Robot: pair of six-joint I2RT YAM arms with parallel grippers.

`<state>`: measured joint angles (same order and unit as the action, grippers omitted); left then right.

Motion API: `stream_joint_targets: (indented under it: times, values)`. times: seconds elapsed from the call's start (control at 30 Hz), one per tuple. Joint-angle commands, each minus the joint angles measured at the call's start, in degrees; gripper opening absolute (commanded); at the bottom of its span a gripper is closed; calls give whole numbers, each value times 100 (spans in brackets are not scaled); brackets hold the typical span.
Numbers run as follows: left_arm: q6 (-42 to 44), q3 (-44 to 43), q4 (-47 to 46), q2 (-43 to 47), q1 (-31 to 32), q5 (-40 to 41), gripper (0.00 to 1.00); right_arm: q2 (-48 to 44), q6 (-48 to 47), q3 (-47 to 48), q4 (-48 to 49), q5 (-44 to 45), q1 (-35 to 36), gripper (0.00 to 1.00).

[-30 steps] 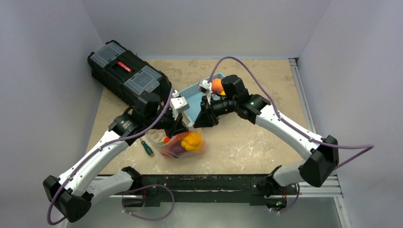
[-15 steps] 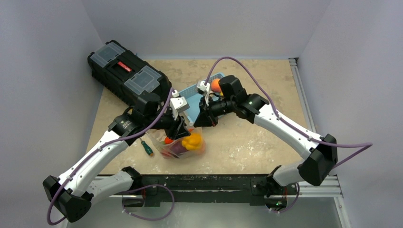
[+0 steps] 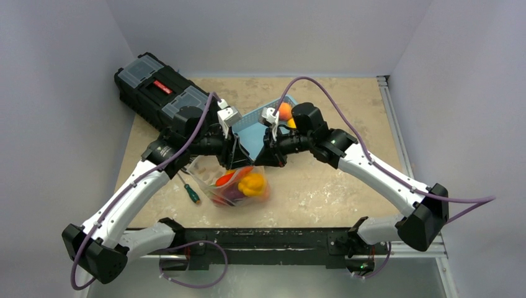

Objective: Place the food in the zip-top bag and seal the zipper
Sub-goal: Zip the zipper food storage bag at the center of the board.

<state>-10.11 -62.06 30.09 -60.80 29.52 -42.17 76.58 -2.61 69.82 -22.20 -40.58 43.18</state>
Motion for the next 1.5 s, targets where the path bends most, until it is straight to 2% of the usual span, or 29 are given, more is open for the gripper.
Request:
stream_joint_targets:
  times: [0.0,0.13,0.23,0.37,0.53,0.7,0.93,1.03,1.2,1.47]
  values:
    - [-170,-185,-346,-113,-26,-268,46,-61,26,-1,359,-213,15,0]
    - [-166,-110,-399,-93,-25,-322,40,-107,186,-75,493,-185,10,0]
    - [-202,-64,-467,-92,-24,-415,32,-150,226,-123,538,-70,15,0]
    - [-158,-6,-413,-69,-10,-454,20,-349,747,-350,891,441,13,0]
    - [-39,42,-294,-58,-12,-397,26,-561,782,-510,1084,460,12,0]
    - [-39,57,-310,-75,-12,-254,44,-510,702,-489,985,330,15,0]
    - [-51,-39,-294,-60,-19,-92,53,-489,614,-496,961,163,21,0]
    - [-129,17,-432,-123,-13,-359,52,-535,617,-526,1021,173,18,0]
    - [-56,70,-364,-154,1,-508,38,-582,675,-540,1097,240,15,0]
    - [-35,80,-365,-176,30,-521,29,-590,707,-531,1086,288,20,0]
